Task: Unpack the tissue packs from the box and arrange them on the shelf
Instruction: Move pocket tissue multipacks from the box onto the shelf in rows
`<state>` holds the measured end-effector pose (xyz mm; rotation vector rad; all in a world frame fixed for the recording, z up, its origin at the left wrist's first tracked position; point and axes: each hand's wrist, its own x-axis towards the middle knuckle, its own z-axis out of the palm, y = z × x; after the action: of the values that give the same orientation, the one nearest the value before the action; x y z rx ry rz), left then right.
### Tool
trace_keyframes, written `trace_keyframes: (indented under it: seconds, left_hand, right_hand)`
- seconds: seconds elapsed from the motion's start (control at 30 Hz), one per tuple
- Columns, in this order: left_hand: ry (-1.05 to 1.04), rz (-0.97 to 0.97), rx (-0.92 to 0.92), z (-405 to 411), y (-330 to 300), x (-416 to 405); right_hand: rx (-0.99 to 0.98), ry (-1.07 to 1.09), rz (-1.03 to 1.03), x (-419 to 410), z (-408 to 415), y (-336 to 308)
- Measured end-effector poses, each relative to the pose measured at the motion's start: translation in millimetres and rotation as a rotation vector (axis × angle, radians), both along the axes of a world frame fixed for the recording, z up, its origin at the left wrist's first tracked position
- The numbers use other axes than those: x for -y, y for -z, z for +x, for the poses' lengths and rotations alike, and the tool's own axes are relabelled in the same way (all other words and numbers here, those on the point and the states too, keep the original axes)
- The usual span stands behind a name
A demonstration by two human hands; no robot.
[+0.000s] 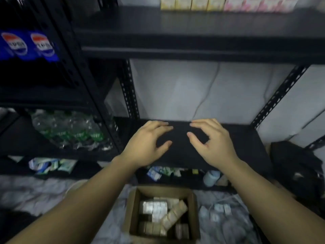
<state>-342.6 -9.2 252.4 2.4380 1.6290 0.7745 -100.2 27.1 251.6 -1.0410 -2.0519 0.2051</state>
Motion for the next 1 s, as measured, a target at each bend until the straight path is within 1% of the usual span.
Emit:
trace_keyframes:
  seconds: [0.13,0.33,0.47,0.57,0.63,0.73,0.87,1.0]
  left_hand:
    - [-0.047,-0.211,0.052,-9,82,25]
    - [-0.106,-0.496,0.102,-20,206,59]
    - [-0.175,-0.653,0.067,-26,287,73]
    - [-0.185,-0.772,0.05,-27,347,80]
    - [-0.191,-0.83,0.034,-30,393,80]
    - [-0.2,-0.885,0.013,-33,458,74]
    - [-0.208,-0.931,0.009,-36,552,53]
    - [-0.149,-0.959,-0.023,-36,639,36]
  right_hand:
    - [0.082,-0.006,-0.27,19,5,77]
    - [0.149,0.008,-0.571,45,13,199]
    - [0.205,0.039,-0.736,62,17,282]
    - [0.228,0.073,-0.859,74,16,347]
    - [0.241,0.103,-0.954,79,12,392]
    - [0.277,0.089,-1.043,80,5,458]
    - [0.378,0.122,-1.106,71,-4,546]
    - [0.453,0.164,-1.134,61,-12,624]
